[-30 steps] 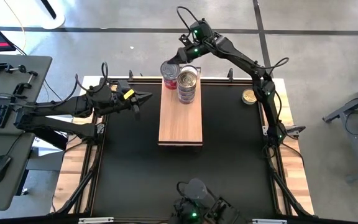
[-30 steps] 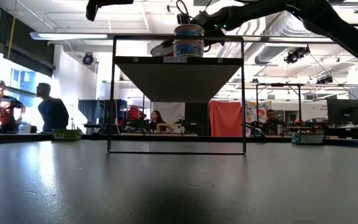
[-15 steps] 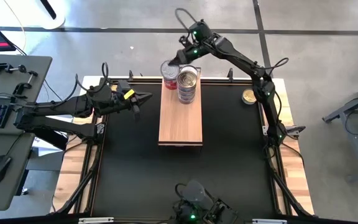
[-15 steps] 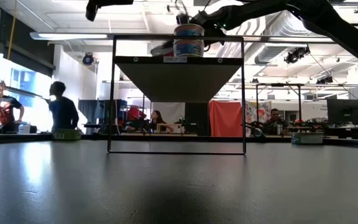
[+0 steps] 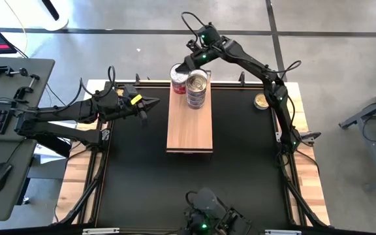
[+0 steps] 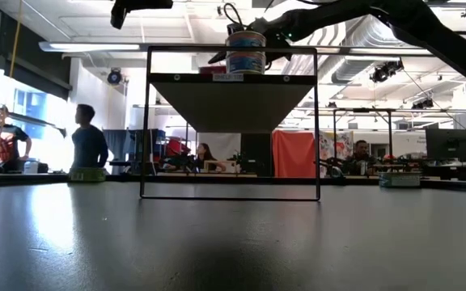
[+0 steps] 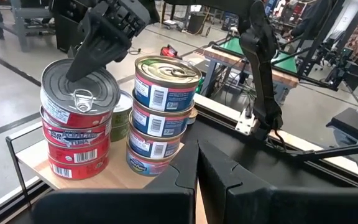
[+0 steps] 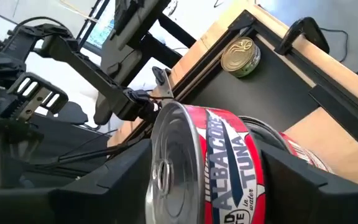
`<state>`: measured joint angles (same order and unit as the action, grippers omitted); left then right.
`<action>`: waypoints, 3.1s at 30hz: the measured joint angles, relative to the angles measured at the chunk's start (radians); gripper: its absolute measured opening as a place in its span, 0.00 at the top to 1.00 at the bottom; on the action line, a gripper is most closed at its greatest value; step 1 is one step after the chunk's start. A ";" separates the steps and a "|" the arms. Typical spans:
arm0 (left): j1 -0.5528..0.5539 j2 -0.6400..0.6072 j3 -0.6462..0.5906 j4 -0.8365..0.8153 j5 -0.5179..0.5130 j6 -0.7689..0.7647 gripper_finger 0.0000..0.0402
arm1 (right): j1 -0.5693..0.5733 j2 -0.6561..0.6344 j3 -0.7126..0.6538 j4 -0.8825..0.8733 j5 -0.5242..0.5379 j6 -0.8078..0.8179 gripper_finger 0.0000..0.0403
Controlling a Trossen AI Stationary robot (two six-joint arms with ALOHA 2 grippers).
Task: Stack canned seafood by type on shelf
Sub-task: Stack the red tuna can on top of the red tuna can on the shelf, then put the green tuna can on the shelf
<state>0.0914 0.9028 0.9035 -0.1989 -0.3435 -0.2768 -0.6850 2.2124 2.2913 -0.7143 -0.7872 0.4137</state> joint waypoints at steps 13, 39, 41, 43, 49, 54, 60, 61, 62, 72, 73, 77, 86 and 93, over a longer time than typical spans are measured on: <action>0.000 0.000 0.000 -0.021 0.000 -0.007 1.00 | -0.012 -0.001 0.000 0.066 -0.003 -0.014 0.37; 0.000 -0.024 0.035 -0.065 0.001 -0.048 1.00 | -0.085 -0.003 0.002 0.192 0.032 -0.015 0.22; 0.000 -0.023 0.046 -0.073 0.001 -0.035 1.00 | -0.104 -0.003 0.002 0.203 0.032 0.007 0.22; 0.000 -0.019 0.048 -0.072 0.001 -0.036 1.00 | -0.124 -0.003 0.002 0.215 0.031 0.012 0.22; 0.000 -0.017 0.049 -0.109 0.027 -0.108 1.00 | -0.197 -0.024 0.060 0.257 0.013 -0.005 0.23; 0.000 -0.016 0.049 -0.162 0.028 -0.114 1.00 | -0.261 -0.092 0.050 0.331 -0.081 0.035 0.23; 0.000 -0.016 0.042 -0.181 0.018 -0.098 1.00 | -0.291 -0.172 0.048 0.174 -0.084 -0.077 0.23; 0.000 -0.016 0.042 -0.180 0.017 -0.090 1.00 | -0.297 -0.192 0.048 0.104 -0.039 -0.134 0.25; 0.003 -0.016 0.042 -0.179 0.017 -0.088 1.00 | -0.303 -0.211 0.048 0.024 0.017 -0.194 0.27; 0.119 0.029 0.042 -0.163 0.089 -0.104 1.00 | -0.297 -0.251 -0.097 -0.633 0.720 -0.428 0.93; 0.133 0.038 0.042 -0.164 0.116 -0.104 1.00 | -0.296 -0.251 -0.155 -0.637 0.734 -0.410 0.96; 0.163 0.061 0.042 -0.193 0.186 -0.105 1.00 | -0.297 -0.250 -0.404 -0.624 0.844 -0.351 0.95; 0.154 0.058 0.042 -0.223 0.185 -0.089 1.00 | -0.297 -0.396 -0.876 -0.467 0.925 -0.174 1.00; 0.170 0.058 0.042 -0.221 0.181 -0.054 1.00 | -0.289 -0.603 -1.164 -0.266 1.001 0.086 1.00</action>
<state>0.2614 0.9611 0.9451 -0.4202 -0.1627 -0.3305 -0.9745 1.6092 1.1269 -0.9801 0.2137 0.4994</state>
